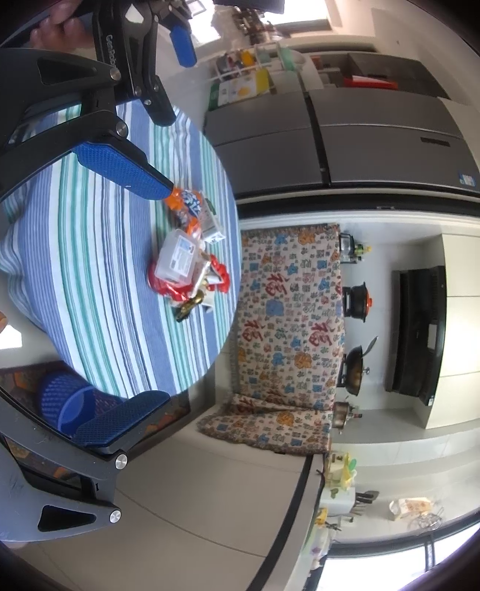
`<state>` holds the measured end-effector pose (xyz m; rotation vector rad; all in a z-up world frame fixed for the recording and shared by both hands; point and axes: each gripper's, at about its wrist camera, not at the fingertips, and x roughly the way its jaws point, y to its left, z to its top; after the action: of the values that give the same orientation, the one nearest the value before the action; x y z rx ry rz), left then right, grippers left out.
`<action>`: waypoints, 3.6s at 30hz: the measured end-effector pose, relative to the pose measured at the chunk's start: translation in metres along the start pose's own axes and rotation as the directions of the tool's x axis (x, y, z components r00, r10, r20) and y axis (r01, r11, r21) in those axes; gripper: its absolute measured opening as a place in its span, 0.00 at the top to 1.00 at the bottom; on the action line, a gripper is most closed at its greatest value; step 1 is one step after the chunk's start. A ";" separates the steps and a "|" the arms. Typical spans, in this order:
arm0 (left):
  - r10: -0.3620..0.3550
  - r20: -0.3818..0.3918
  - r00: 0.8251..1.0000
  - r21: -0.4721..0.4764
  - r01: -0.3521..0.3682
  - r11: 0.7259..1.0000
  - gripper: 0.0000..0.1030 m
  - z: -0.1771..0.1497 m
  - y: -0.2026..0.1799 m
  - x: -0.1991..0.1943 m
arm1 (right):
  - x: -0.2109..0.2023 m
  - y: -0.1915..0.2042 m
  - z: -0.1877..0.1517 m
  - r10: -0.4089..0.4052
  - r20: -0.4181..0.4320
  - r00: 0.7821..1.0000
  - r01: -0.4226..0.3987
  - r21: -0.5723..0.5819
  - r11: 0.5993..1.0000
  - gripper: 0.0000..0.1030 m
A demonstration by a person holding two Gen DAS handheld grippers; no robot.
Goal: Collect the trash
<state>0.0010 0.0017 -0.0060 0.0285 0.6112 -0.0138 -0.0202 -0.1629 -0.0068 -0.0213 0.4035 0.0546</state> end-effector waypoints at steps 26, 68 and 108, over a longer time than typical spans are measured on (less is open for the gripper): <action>-0.001 -0.002 1.000 0.000 0.001 1.000 0.00 0.001 -0.001 0.000 | -0.001 0.002 -0.004 0.008 0.011 1.000 -0.008 -0.032 0.999 0.00; 0.015 -0.022 1.000 -0.021 -0.015 1.000 0.00 0.000 0.000 0.006 | 0.005 0.006 -0.006 0.018 0.001 1.000 -0.018 -0.044 0.999 0.00; -0.009 -0.143 0.990 0.013 0.011 1.000 0.00 -0.012 0.006 0.115 | 0.167 -0.014 -0.017 0.315 -0.240 0.918 -0.368 -0.223 0.903 0.01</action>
<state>0.0883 0.0078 -0.0822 0.0396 0.7550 -0.0261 0.1273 -0.1692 -0.0875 -0.2218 0.5955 0.4599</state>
